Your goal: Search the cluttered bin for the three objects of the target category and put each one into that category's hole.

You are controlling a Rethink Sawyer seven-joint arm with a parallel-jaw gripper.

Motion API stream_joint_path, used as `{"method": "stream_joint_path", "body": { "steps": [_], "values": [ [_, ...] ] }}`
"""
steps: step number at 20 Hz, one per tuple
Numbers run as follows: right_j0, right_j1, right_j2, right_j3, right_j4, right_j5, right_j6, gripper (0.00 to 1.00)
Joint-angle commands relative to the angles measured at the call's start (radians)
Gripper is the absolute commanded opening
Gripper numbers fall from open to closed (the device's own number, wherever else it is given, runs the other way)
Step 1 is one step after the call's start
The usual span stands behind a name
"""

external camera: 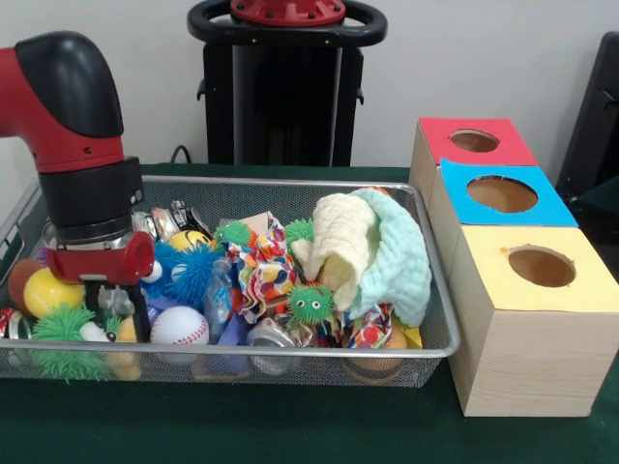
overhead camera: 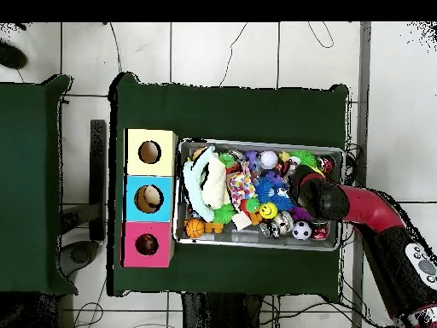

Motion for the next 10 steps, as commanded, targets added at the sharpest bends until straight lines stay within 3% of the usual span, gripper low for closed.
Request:
{"method": "stream_joint_path", "body": {
  "steps": [1,4,10],
  "values": [
    [0.049,0.104,0.097,0.088,0.019,0.071,-0.125,1.00],
    [0.088,0.089,0.043,0.077,-0.014,0.020,-0.063,1.00],
    [0.123,0.125,-0.003,0.046,-0.073,-0.082,-0.020,1.00]
  ]
}}
